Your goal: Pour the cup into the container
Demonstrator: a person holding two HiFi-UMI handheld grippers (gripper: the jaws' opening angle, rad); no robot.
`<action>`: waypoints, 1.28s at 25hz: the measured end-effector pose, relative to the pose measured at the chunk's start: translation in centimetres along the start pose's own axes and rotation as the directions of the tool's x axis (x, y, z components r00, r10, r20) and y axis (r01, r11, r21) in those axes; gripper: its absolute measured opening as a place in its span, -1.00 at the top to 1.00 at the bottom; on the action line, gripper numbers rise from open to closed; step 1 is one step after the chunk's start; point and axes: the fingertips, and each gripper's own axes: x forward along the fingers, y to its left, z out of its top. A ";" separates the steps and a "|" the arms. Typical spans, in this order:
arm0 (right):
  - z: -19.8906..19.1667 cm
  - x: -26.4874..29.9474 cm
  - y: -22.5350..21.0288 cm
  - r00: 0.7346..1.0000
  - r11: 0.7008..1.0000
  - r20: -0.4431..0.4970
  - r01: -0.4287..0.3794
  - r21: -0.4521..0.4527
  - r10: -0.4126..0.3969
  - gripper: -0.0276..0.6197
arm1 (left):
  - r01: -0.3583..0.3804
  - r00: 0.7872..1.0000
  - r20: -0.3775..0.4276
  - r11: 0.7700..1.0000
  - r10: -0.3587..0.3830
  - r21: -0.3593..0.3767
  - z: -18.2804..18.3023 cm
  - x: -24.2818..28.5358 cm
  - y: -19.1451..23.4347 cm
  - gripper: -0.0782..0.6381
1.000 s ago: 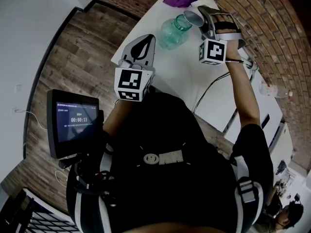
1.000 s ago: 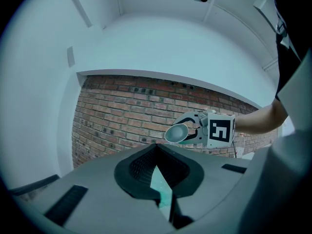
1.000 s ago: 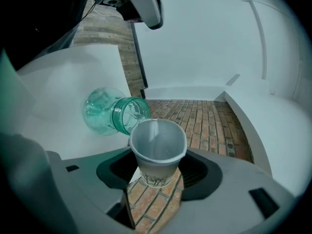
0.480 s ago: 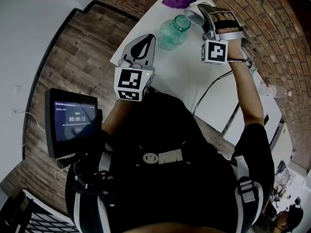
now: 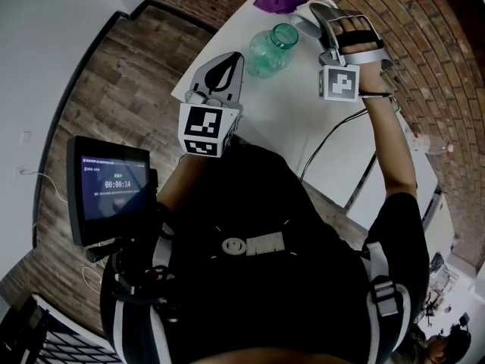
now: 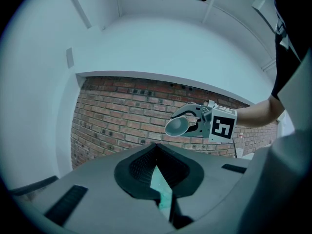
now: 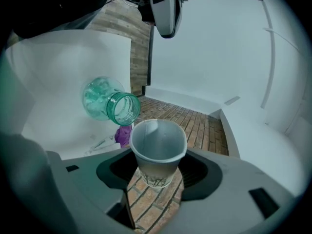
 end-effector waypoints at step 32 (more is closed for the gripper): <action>-10.7 -3.0 14.0 0.992 -0.001 0.099 -0.099 0.995 0.076 0.10 | 0.149 0.984 -0.108 0.988 -0.143 0.049 -1.7 3.0 -3.7 0.79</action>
